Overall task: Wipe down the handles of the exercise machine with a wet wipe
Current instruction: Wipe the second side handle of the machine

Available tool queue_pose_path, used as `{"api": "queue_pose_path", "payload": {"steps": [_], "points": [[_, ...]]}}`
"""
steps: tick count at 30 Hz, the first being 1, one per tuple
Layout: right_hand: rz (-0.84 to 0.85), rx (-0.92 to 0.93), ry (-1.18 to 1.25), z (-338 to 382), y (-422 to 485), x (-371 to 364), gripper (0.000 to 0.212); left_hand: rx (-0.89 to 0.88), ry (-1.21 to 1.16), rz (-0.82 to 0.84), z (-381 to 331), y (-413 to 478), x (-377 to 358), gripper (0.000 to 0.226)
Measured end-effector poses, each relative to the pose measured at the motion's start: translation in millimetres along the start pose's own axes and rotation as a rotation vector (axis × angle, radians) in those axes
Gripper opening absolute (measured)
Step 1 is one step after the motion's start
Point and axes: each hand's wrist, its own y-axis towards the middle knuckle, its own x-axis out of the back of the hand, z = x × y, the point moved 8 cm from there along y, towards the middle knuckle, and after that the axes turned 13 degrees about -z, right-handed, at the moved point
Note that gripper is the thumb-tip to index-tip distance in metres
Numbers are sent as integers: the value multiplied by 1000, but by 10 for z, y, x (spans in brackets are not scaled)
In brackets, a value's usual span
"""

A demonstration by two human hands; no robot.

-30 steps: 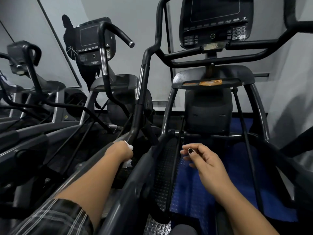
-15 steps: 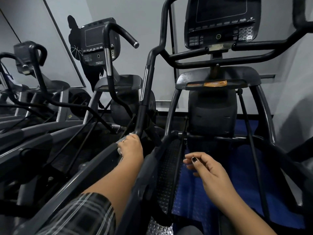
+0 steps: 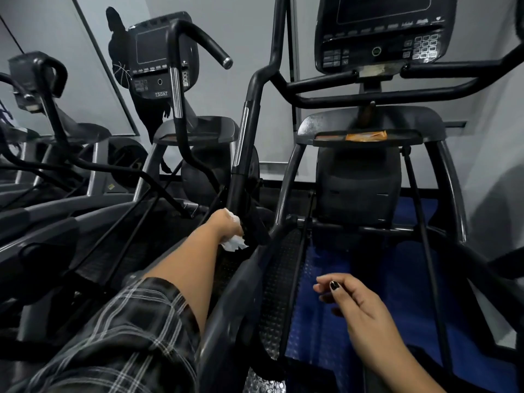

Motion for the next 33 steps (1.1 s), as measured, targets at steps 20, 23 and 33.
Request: {"api": "queue_pose_path", "payload": {"steps": [20,23,33], "points": [[38,43,84,213,-638,-122,29,-2,150,-100,879,-930,301,25],[50,62,92,308,-667,-134,28,-250,409,-181,859,-907,378,96],[19,85,69,336,-582,-80,30,-141,570,-237,580,-1333,355,39]]}}
